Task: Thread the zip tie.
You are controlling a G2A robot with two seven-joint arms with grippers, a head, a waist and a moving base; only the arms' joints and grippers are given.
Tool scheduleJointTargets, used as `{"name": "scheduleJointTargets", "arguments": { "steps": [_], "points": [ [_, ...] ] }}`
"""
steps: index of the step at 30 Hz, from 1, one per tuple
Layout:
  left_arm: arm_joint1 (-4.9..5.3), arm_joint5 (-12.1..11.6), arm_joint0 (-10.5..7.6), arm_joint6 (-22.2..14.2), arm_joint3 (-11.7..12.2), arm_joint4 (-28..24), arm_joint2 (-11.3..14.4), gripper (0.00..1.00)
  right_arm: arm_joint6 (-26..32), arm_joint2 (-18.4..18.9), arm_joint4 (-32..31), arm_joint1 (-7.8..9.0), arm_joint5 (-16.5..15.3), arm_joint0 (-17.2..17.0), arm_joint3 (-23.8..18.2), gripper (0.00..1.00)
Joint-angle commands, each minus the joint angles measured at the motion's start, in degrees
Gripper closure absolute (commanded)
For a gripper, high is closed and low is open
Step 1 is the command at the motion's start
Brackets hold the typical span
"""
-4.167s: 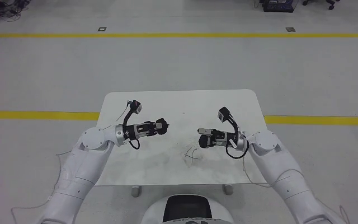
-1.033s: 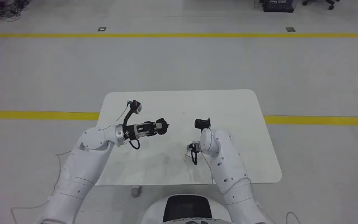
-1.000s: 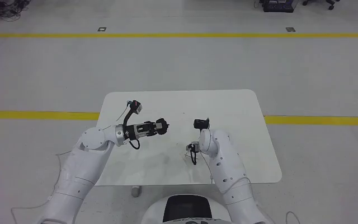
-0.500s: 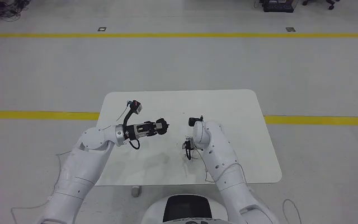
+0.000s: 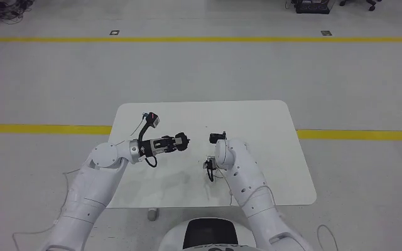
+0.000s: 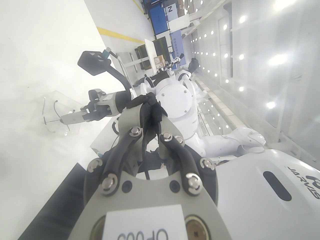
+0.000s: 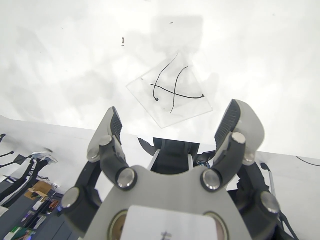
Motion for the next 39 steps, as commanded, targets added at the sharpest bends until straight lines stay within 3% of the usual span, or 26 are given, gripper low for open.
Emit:
{"name": "scheduleJointTargets", "arguments": {
  "steps": [1,8,10,11,14,39],
  "points": [
    [0.00,0.0,0.00,0.0,0.0,0.0,0.0,1.00,0.5,-0.9,-0.5,-0.04,0.1,-0.1,-0.3,0.00],
    [0.00,0.0,0.00,0.0,0.0,0.0,0.0,1.00,2.1,-2.7,-1.2,-0.08,0.1,-0.3,-0.6,0.04],
    [0.00,0.0,0.00,0.0,0.0,0.0,0.0,1.00,2.1,-2.5,-1.2,-0.12,0.1,-0.2,-0.3,0.19],
    [0.00,0.0,0.00,0.0,0.0,0.0,0.0,1.00,2.1,-2.4,-1.2,-0.16,0.1,-0.1,0.0,0.35],
    [0.00,0.0,0.00,0.0,0.0,0.0,0.0,1.00,2.1,-1.7,-1.2,-0.31,0.1,0.3,1.1,0.51],
    [0.00,0.0,0.00,0.0,0.0,0.0,0.0,1.00,0.4,1.7,-1.2,-1.88,0.1,5.6,12.7,0.70]
  ]
}}
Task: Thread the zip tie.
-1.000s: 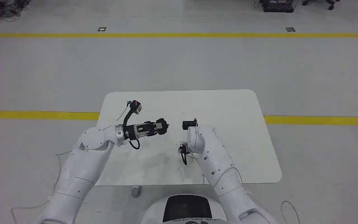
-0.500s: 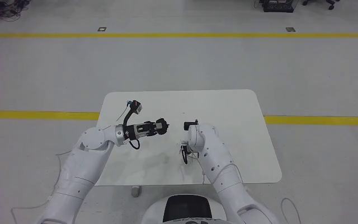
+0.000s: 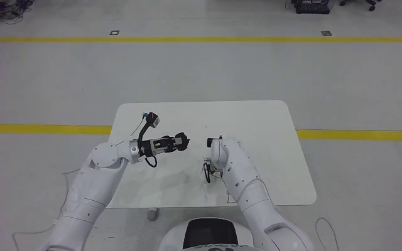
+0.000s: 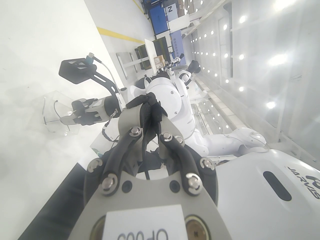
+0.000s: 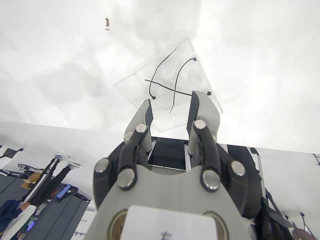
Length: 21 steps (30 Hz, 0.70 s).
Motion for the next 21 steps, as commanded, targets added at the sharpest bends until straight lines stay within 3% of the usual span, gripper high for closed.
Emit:
{"name": "scheduleJointTargets", "arguments": {
  "steps": [1,21],
  "points": [
    [0.00,0.0,0.00,0.0,0.0,0.0,0.0,1.00,-0.3,0.2,0.0,-0.16,0.0,0.6,1.4,0.70],
    [0.00,0.0,0.00,0.0,0.0,0.0,0.0,1.00,-2.8,2.6,0.0,-1.13,0.0,6.0,12.1,0.71]
  ]
}}
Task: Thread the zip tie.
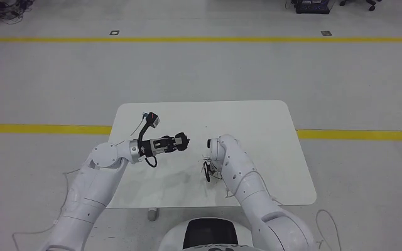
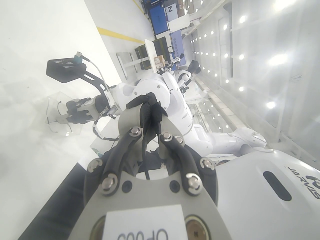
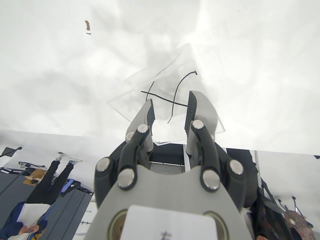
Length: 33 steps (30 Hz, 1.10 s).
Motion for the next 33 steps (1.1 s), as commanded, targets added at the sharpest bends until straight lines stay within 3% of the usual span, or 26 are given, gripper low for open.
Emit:
{"name": "scheduleJointTargets", "arguments": {
  "steps": [1,17,33],
  "points": [
    [0.00,0.0,0.00,0.0,0.0,0.0,0.0,1.00,-0.2,0.2,0.0,-0.09,0.0,0.5,1.0,0.71],
    [0.00,0.0,0.00,0.0,0.0,0.0,0.0,1.00,-3.6,1.9,0.0,-0.72,0.0,4.3,8.3,0.75],
    [0.00,0.0,0.00,0.0,0.0,0.0,0.0,1.00,-6.3,1.9,0.0,-1.05,0.0,6.4,12.5,0.75]
  ]
}}
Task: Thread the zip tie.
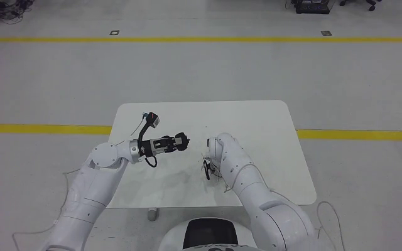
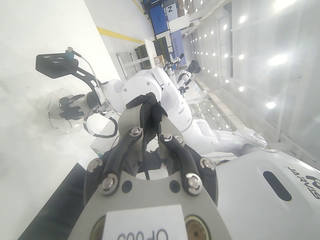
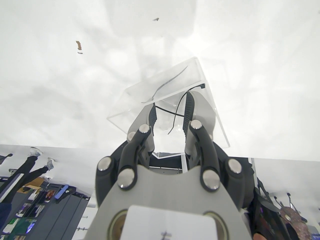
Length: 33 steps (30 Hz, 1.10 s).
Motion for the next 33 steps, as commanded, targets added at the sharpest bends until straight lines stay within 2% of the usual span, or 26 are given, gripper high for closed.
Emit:
{"name": "scheduleJointTargets", "arguments": {
  "steps": [1,3,5,12,22,29,33],
  "points": [
    [0.00,0.0,0.00,0.0,0.0,0.0,0.0,1.00,-0.2,0.1,0.0,-0.06,0.0,0.3,0.6,0.75],
    [0.00,0.0,0.00,0.0,0.0,0.0,0.0,1.00,-0.5,0.2,0.0,-0.10,0.0,0.6,1.0,0.81],
    [0.00,0.0,0.00,0.0,0.0,0.0,0.0,1.00,-0.7,0.4,0.0,-0.15,0.0,0.8,1.5,0.83],
    [0.00,0.0,0.00,0.0,0.0,0.0,0.0,1.00,-1.4,0.8,0.0,-0.28,0.0,1.4,2.7,0.83],
    [0.00,0.0,0.00,0.0,0.0,0.0,0.0,1.00,-1.9,0.5,0.0,-0.34,0.0,1.8,3.3,0.80],
    [0.00,0.0,0.00,0.0,0.0,0.0,0.0,1.00,-1.4,-0.3,0.0,-0.27,0.0,1.1,1.8,0.78],
    [0.00,0.0,0.00,0.0,0.0,0.0,0.0,1.00,-0.9,-0.7,0.0,-0.15,0.0,0.5,0.6,0.73]
  ]
}}
